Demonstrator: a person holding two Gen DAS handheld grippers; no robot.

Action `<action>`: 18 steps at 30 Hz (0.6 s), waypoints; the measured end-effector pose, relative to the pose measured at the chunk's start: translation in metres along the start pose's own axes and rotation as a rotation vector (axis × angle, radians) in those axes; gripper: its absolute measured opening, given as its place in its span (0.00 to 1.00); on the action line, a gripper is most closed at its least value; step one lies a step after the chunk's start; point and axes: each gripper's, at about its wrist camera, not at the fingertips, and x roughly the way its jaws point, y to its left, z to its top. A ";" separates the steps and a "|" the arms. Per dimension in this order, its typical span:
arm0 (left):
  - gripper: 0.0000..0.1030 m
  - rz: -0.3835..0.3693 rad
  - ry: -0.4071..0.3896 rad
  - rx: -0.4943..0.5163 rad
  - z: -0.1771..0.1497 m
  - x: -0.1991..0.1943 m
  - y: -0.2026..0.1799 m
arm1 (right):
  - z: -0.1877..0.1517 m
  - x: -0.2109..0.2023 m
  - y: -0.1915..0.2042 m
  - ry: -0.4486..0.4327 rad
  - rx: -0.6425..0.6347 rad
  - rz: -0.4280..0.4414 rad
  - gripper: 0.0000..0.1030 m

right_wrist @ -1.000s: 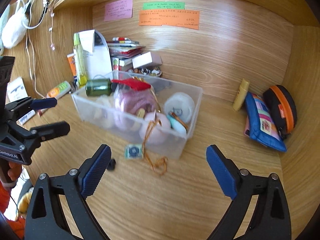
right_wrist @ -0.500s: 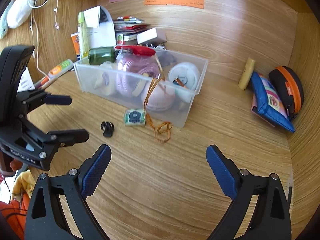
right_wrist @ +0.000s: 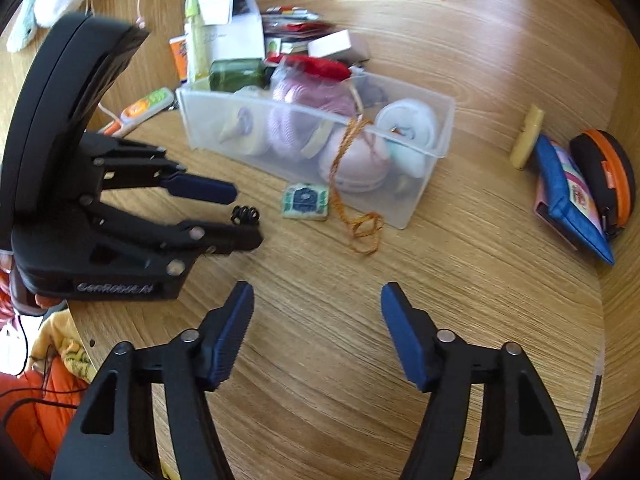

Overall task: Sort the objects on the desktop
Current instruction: 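Grasp the black hair clip with the left tool while the right grasps the badge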

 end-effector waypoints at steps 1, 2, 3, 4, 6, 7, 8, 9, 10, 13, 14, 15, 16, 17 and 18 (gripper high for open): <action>0.39 0.004 0.000 0.003 0.001 0.000 0.001 | 0.001 0.001 0.001 0.004 -0.006 0.005 0.56; 0.38 -0.003 -0.003 0.001 0.002 0.000 0.003 | 0.002 0.003 0.003 0.009 -0.012 0.011 0.55; 0.36 -0.008 -0.002 -0.002 0.001 0.000 0.004 | 0.003 0.004 0.004 0.011 -0.017 0.016 0.53; 0.32 -0.016 0.003 -0.002 0.001 0.001 0.004 | 0.005 0.005 0.006 0.017 -0.024 0.022 0.52; 0.26 -0.027 0.010 0.006 0.000 0.002 0.004 | 0.008 0.008 0.009 0.024 -0.036 0.028 0.47; 0.23 -0.031 0.014 0.013 0.000 0.003 0.004 | 0.009 0.010 0.011 0.029 -0.042 0.029 0.46; 0.22 -0.034 0.014 0.018 0.000 0.003 0.004 | 0.011 0.012 0.012 0.034 -0.048 0.031 0.46; 0.21 -0.036 0.012 0.022 0.000 0.003 0.004 | 0.012 0.014 0.014 0.039 -0.054 0.034 0.46; 0.18 -0.037 0.010 0.024 0.000 0.003 0.004 | 0.013 0.017 0.015 0.046 -0.060 0.036 0.46; 0.18 -0.039 -0.006 0.004 -0.001 0.000 0.009 | 0.018 0.026 0.019 0.065 -0.073 0.033 0.41; 0.18 -0.041 -0.015 -0.004 -0.001 -0.002 0.011 | 0.020 0.029 0.019 0.072 -0.075 0.040 0.40; 0.18 -0.041 -0.029 -0.019 -0.002 -0.005 0.015 | 0.022 0.031 0.019 0.074 -0.072 0.045 0.40; 0.18 -0.037 -0.040 -0.030 -0.002 -0.006 0.018 | 0.026 0.034 0.018 0.080 -0.069 0.048 0.40; 0.18 -0.033 -0.056 -0.046 -0.003 -0.009 0.023 | 0.028 0.036 0.018 0.083 -0.065 0.049 0.40; 0.18 -0.032 -0.063 -0.056 -0.003 -0.011 0.026 | 0.031 0.038 0.017 0.085 -0.058 0.056 0.40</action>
